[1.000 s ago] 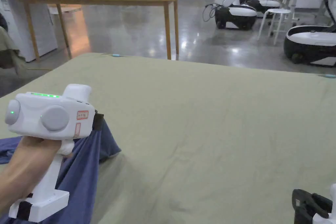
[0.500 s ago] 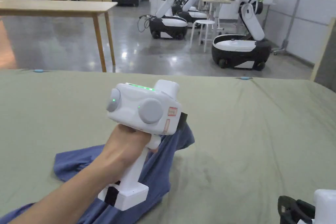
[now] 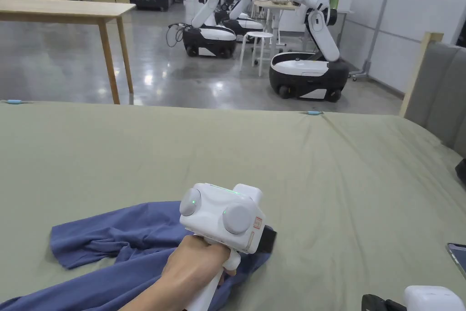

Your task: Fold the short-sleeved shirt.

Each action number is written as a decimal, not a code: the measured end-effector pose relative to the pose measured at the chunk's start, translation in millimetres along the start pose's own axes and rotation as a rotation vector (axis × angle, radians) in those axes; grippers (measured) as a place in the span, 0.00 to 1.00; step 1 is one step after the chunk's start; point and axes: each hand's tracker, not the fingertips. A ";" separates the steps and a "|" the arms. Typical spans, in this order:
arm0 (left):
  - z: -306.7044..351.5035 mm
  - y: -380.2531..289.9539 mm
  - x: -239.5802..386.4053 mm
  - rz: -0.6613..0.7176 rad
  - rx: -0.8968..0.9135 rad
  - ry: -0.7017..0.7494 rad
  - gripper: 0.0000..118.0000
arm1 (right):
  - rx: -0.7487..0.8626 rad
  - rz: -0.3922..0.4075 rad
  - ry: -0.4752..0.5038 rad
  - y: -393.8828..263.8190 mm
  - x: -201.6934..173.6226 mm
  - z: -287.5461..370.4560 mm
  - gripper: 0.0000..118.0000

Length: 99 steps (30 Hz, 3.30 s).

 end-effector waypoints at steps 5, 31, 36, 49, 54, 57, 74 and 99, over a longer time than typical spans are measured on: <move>50.6 -17.5 -19.8 0.032 0.071 0.048 0.91 | 0.014 0.002 0.024 3.7 -11.9 7.0 0.01; 345.6 -268.6 -110.7 0.329 0.512 0.662 0.02 | 0.226 0.082 0.091 4.8 -96.1 49.3 0.01; 330.7 -266.5 -146.2 0.349 0.388 0.642 0.02 | 0.205 0.063 0.098 3.8 -92.7 46.1 0.01; 249.2 -268.6 -226.7 0.417 -0.027 0.454 0.13 | 0.154 0.057 0.090 2.5 -86.2 36.3 0.01; 216.1 -273.9 -247.2 0.434 -0.091 0.493 0.96 | 0.129 0.057 0.082 -1.8 -84.0 30.9 0.01; 201.6 -276.8 -255.0 0.454 -0.162 0.521 0.95 | 0.111 0.071 0.077 -4.4 -83.9 26.7 0.01; 217.2 -275.5 -232.5 0.467 -0.013 0.395 0.02 | -0.049 0.084 0.033 50.6 -40.8 -84.9 0.01; 202.4 -271.8 -245.6 0.471 -0.050 0.394 0.02 | -0.459 0.104 0.279 94.8 -94.1 -278.4 0.17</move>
